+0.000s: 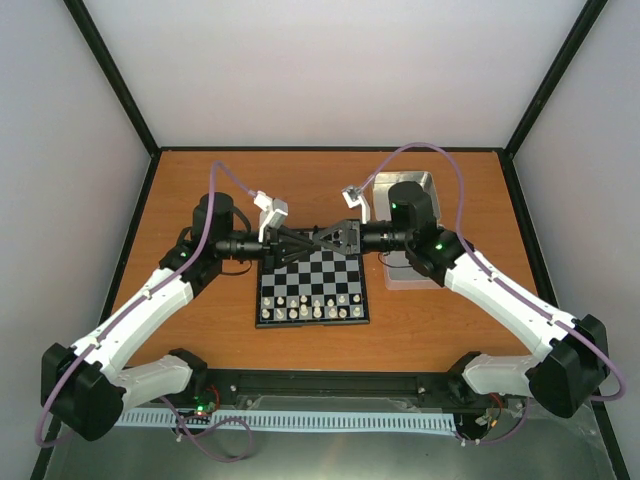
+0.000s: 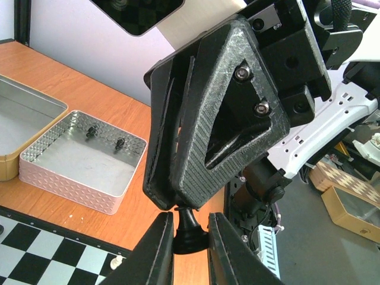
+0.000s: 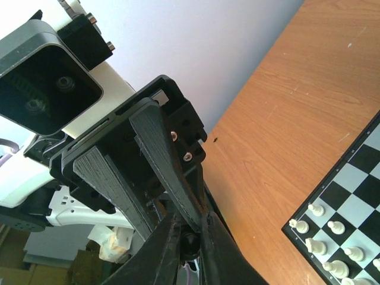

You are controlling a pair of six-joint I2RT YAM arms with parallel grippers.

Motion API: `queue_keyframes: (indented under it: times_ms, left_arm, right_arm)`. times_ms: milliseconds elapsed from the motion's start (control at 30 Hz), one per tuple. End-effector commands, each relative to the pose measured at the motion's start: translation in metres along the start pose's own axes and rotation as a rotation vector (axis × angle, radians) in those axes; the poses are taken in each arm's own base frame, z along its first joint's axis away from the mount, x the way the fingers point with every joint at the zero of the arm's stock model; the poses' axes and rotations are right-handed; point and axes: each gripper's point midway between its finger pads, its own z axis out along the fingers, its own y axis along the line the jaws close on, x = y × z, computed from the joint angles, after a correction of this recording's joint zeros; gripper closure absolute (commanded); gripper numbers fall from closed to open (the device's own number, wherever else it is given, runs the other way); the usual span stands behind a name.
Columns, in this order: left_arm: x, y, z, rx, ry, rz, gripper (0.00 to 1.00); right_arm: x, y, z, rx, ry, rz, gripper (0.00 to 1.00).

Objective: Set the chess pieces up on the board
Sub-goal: Place the chess piece on the chessboard.

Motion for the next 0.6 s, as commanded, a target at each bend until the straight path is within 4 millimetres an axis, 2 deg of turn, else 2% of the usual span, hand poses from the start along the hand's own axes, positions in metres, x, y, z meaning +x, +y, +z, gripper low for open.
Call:
queue_keyframes:
  times_ms: [0, 100, 200, 233, 300, 333, 400, 500, 567]
  left_arm:
    - [-0.017, -0.009, -0.003, 0.019, -0.023, 0.075, 0.94]
    - [-0.018, -0.010, -0.003, 0.021, -0.023, 0.078, 0.94]
    - [-0.017, -0.008, -0.003, 0.012, -0.022, 0.071, 0.92]
    - [-0.017, -0.006, -0.003, 0.001, -0.022, 0.065, 0.88]
    - [-0.017, 0.001, -0.004, -0.044, -0.024, 0.048, 0.70]
    - [-0.017, 0.008, -0.004, -0.082, -0.024, 0.035, 0.65]
    - [-0.013, 0.026, -0.007, -0.195, -0.018, -0.003, 0.49]
    - [0.000, 0.061, -0.021, -0.420, 0.002, -0.073, 0.39]
    - [0.010, 0.087, -0.041, -0.618, 0.004, -0.124, 0.37]
  right_arm:
    - [0.000, 0.012, 0.002, -0.046, 0.018, -0.034, 0.86]
    - [0.001, 0.011, 0.002, -0.047, 0.021, -0.033, 0.87]
    - [0.001, 0.014, 0.002, -0.064, 0.022, -0.040, 0.94]
    - [0.000, 0.015, 0.002, -0.067, 0.020, -0.042, 0.97]
    - [-0.002, 0.012, 0.002, -0.046, 0.008, -0.044, 0.97]
    - [-0.004, 0.008, 0.002, -0.023, -0.008, -0.051, 0.97]
    - [-0.005, -0.008, 0.002, 0.066, -0.014, -0.057, 0.97]
    - [-0.011, -0.049, -0.001, 0.280, -0.048, -0.091, 0.97]
    - [-0.013, -0.079, -0.002, 0.419, -0.071, -0.126, 0.97]
